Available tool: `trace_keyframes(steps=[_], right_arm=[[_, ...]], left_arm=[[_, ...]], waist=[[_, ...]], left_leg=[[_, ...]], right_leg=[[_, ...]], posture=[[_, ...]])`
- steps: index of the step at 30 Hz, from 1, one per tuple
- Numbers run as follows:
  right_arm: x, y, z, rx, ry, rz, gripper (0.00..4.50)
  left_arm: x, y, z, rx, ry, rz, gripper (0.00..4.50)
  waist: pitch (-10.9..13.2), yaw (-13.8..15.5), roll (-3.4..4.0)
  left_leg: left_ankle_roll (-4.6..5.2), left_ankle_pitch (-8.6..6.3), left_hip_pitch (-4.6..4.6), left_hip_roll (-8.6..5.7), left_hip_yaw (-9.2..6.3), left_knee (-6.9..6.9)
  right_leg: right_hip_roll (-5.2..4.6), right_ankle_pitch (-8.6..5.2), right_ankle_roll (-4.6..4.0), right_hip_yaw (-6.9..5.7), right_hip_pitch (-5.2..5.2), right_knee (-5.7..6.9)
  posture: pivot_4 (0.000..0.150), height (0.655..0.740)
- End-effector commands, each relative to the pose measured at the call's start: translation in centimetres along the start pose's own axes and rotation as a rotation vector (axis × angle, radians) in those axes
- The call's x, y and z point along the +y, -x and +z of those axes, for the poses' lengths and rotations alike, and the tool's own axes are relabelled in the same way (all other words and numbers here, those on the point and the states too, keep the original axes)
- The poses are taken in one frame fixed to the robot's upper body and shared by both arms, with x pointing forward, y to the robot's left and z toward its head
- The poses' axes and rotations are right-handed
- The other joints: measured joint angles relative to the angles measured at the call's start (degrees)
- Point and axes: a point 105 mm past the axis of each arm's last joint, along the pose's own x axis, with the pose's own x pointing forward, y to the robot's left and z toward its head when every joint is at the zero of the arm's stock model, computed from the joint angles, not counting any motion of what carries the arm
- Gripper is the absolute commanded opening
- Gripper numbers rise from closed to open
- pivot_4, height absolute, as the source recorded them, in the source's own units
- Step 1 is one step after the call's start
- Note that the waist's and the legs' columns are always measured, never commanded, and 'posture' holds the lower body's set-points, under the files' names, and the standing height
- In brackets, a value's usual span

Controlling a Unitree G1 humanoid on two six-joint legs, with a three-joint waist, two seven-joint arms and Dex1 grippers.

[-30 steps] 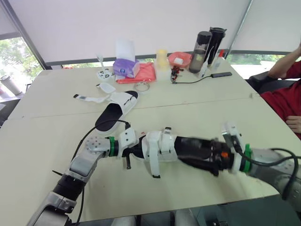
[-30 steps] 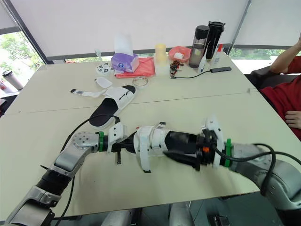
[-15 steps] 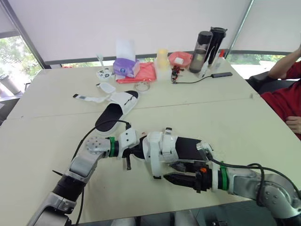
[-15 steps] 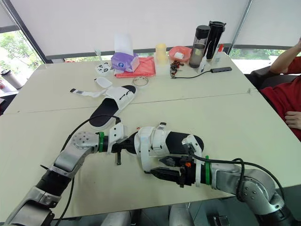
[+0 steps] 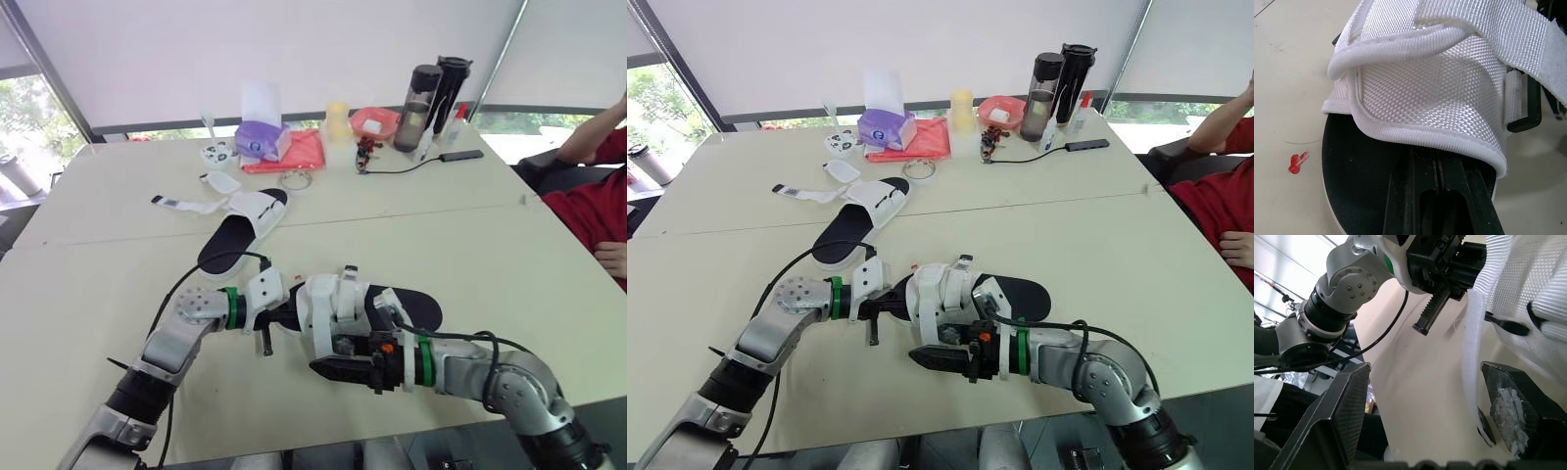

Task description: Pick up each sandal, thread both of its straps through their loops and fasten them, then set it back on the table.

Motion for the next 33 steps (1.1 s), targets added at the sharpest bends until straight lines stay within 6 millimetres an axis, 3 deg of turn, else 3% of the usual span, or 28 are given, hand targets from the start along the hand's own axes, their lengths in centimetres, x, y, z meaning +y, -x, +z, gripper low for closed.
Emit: trace_keyframes(steps=[1, 5, 10, 15, 20, 27, 33], right_arm=[[0.2, -0.4, 0.3, -0.006, 0.023, 0.011, 2.00], [0.3, -0.4, 0.2, 0.001, 0.036, 0.018, 0.08], [0.8, 0.1, 1.2, -0.015, 0.085, 0.026, 0.08], [2.9, 0.8, 5.7, -0.102, 0.155, 0.102, 0.08], [3.6, 0.5, 9.4, -0.169, 0.162, 0.124, 0.08], [1.0, -0.8, 8.9, -0.096, 0.167, 0.020, 0.08], [-0.5, -0.7, 8.1, -0.044, 0.158, -0.004, 0.08]], left_arm=[[-1.0, 0.0, -2.4, 0.075, 0.071, -0.026, 0.00], [-1.0, 0.0, -2.4, 0.075, 0.072, -0.023, 0.00], [-0.9, -0.2, -2.3, 0.070, 0.073, -0.019, 0.00], [-0.9, -0.3, -2.4, 0.072, 0.069, -0.022, 0.00], [-0.7, -0.7, -2.3, 0.070, 0.060, -0.025, 0.00], [-0.6, -0.8, -2.3, 0.067, 0.055, -0.021, 0.00], [-0.8, -0.8, -2.5, 0.063, 0.061, -0.006, 0.00]], waist=[[0.00, 0.03, 0.00], [0.00, 0.02, 0.00], [0.00, 0.02, 0.00], [0.00, 0.01, 0.00], [-0.01, 0.18, 0.01], [-0.01, 0.32, 0.02], [-0.04, 0.31, 0.02]], left_leg=[[0.00, 0.00, 0.00, 0.00, 0.00, 0.00], [0.00, 0.00, 0.00, 0.00, -0.01, 0.00], [0.00, 0.00, 0.00, 0.00, -0.01, 0.00], [0.00, 0.00, 0.01, 0.00, -0.01, 0.01], [0.00, 0.00, 0.03, 0.00, -0.04, 0.01], [0.00, 0.00, 0.02, -0.05, -0.04, 0.01], [0.00, 0.01, 0.05, -0.05, -0.04, 0.02]], right_leg=[[0.00, 0.00, 0.00, 0.00, 0.00, 0.01], [0.01, 0.01, 0.02, 0.00, 0.00, 0.01], [0.01, 0.01, 0.03, -0.01, 0.00, 0.01], [0.01, 0.02, 0.03, 0.00, 0.00, 0.03], [0.01, 0.03, 0.03, -0.01, 0.02, 0.03], [0.00, 0.04, 0.05, -0.01, 0.03, 0.02], [0.00, 0.07, 0.08, -0.01, 0.06, 0.04]], posture=[[0.150, 0.7400], [0.150, 0.7400], [0.150, 0.7400], [0.150, 0.7400], [0.150, 0.7400], [0.150, 0.7400], [0.150, 0.7400]])
